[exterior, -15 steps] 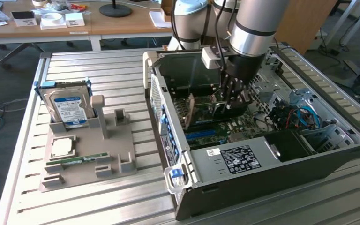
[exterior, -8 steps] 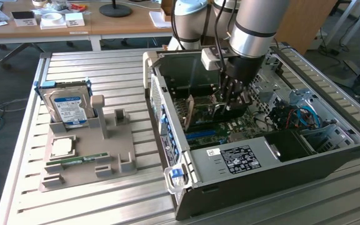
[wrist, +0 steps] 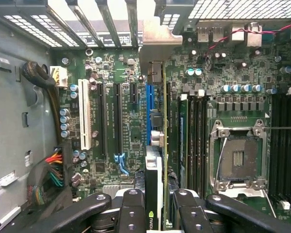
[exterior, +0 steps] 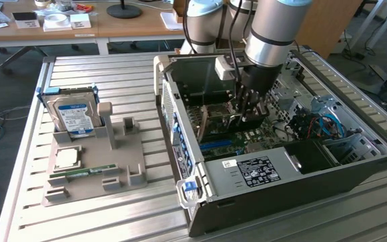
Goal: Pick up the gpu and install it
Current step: 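Insert the gpu into the slot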
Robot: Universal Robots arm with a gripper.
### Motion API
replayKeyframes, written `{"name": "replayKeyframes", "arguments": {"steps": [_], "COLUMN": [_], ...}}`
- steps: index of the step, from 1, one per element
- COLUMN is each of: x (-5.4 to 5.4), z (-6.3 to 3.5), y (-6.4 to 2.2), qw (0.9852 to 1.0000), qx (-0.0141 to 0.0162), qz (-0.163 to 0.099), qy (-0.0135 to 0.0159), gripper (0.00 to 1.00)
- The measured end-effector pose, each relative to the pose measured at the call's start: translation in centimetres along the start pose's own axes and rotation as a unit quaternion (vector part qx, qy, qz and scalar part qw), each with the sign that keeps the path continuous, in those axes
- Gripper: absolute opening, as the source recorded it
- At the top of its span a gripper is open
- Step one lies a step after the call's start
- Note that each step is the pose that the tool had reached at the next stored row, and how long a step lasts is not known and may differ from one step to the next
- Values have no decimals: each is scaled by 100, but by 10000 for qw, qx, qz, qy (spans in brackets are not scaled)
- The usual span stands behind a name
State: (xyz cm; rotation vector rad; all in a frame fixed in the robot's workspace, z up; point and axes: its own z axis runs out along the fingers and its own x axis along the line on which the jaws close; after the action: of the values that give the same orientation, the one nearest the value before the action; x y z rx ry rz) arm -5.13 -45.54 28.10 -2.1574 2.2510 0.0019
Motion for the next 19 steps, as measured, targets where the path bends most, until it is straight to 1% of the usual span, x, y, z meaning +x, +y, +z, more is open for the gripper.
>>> {"name": "replayKeyframes", "arguments": {"steps": [3,11,19], "x": [1,10,45], "z": [8,11,12], "y": [13,88,117], "qw": [10000,10000,10000], "qx": [0,0,0], "qz": [0,0,0], "qy": [2,0,0], "gripper": [27,27,27]}}
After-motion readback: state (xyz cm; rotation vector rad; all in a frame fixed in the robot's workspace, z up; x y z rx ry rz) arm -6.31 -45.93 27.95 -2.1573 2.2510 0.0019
